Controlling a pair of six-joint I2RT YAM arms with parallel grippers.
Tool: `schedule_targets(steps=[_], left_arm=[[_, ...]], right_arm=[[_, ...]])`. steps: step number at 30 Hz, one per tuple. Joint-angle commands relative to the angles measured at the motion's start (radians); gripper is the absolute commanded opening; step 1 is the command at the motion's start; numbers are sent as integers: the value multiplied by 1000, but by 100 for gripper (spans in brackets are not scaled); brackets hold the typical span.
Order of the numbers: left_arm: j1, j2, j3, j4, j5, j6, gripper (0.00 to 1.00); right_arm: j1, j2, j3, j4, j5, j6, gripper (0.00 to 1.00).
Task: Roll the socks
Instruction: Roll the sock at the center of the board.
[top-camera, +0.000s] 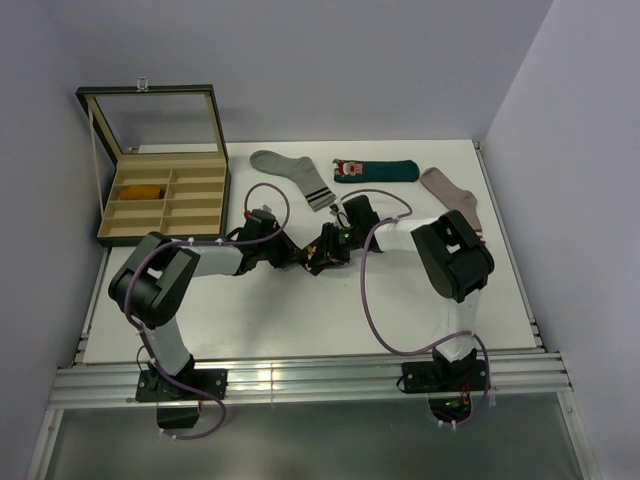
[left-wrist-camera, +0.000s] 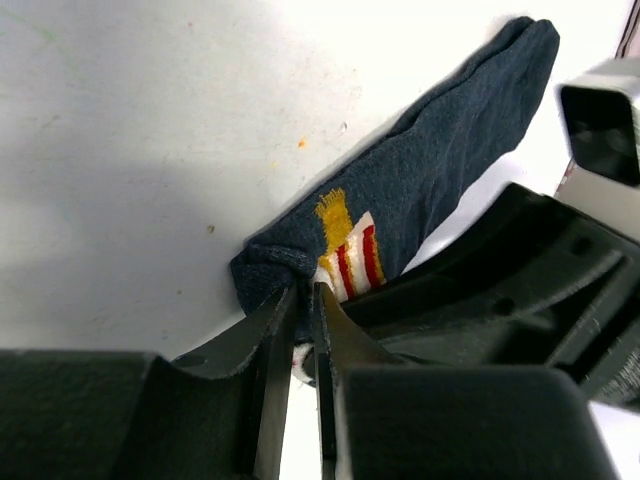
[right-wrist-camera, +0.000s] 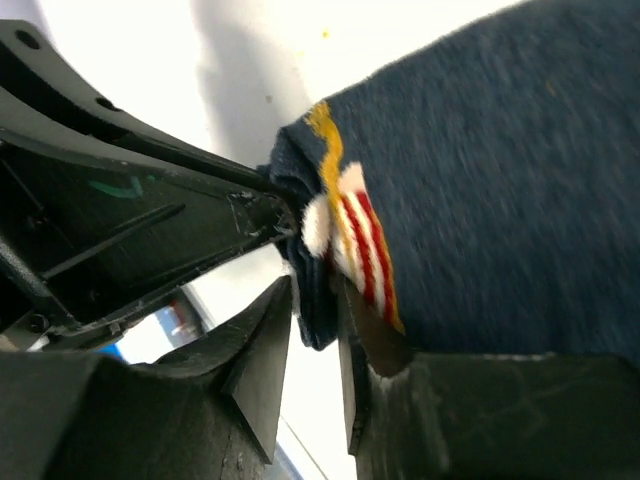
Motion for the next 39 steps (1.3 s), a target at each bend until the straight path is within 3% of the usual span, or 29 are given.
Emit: schedule_targets(steps=[1,12,23,32,39], left_arm=[[-12,39,19,-111,-72,32,20],[-38,54,65,-157,-85,66,18],[-41,59,77,-168,-84,75,18],[-41,64,80,-172,-82,83,18],[-43,64,85,-178,-81,86,17]], right_arm=[[21,-105,-25,-90,151,-86,33],[191,-375,-85,-46,575,-302,30],[202,-235,-94,76,494,-279,14],[81,-191,-181,115,455,-205,12],[59,-235,-191,106,395,-207,13]])
